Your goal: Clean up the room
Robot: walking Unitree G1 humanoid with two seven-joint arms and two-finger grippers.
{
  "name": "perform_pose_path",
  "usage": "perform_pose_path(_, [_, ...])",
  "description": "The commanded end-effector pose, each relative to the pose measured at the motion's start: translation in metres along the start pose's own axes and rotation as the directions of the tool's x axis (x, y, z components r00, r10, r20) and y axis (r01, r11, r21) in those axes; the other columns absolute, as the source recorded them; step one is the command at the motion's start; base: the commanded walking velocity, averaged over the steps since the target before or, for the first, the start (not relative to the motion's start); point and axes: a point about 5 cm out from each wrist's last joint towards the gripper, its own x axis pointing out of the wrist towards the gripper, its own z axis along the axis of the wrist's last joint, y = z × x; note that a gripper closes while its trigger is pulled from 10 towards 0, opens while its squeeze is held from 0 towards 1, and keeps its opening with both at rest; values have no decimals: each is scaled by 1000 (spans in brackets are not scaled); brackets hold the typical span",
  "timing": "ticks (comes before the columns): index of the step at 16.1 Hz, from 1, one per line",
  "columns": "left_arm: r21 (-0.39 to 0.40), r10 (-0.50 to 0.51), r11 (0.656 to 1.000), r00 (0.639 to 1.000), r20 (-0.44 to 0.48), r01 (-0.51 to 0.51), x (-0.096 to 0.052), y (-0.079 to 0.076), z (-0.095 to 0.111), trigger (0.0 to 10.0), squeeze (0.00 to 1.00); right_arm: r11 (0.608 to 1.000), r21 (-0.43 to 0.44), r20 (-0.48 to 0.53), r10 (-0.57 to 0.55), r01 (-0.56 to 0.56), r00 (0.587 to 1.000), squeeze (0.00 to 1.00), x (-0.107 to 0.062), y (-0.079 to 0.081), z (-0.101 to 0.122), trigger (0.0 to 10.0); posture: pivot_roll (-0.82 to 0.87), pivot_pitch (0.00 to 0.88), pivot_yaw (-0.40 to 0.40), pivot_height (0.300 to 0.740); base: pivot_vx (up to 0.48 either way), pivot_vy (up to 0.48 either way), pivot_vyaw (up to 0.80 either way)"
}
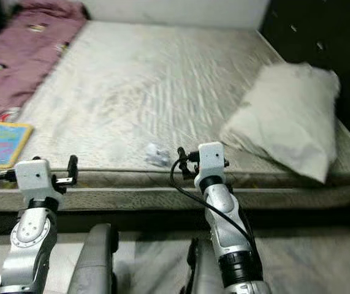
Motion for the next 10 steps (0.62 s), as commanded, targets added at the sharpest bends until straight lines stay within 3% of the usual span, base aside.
perform_pose_path(1, [1, 2, 1000, 1000, 18, -2, 2, -2, 6, 10000, 0, 1000, -2, 33, 11, -11, 999, 0, 2, -1, 8, 10000, 89, 56, -69, 561, 0, 0, 0])
perform_pose_path(4, [-4, 3, 1000, 1000, 18, -3, 3, -3, 7, 10000, 0, 1000, -8, 22, 8, -8, 1000, 0, 3, -1, 7, 10000, 90, 56, -68, 531, 0, 0, 0])
perform_pose_path(8, [-5, -5, 1000, 1000, 18, 5, 5, -3, 7, 10000, 0, 999, -28, -2, 20, -20, 1000, 0, 5, 1, 4, 10000, 93, 57, -64, 531, 0, 0, 0])
perform_pose_path(10, [-6, -10, 1000, 1000, 19, 10, 6, -3, 7, 10000, 0, 999, -36, 4, 30, -30, 1000, 0, 5, 3, 5, 10000, 94, 58, -61, 531, 0, 0, 800])
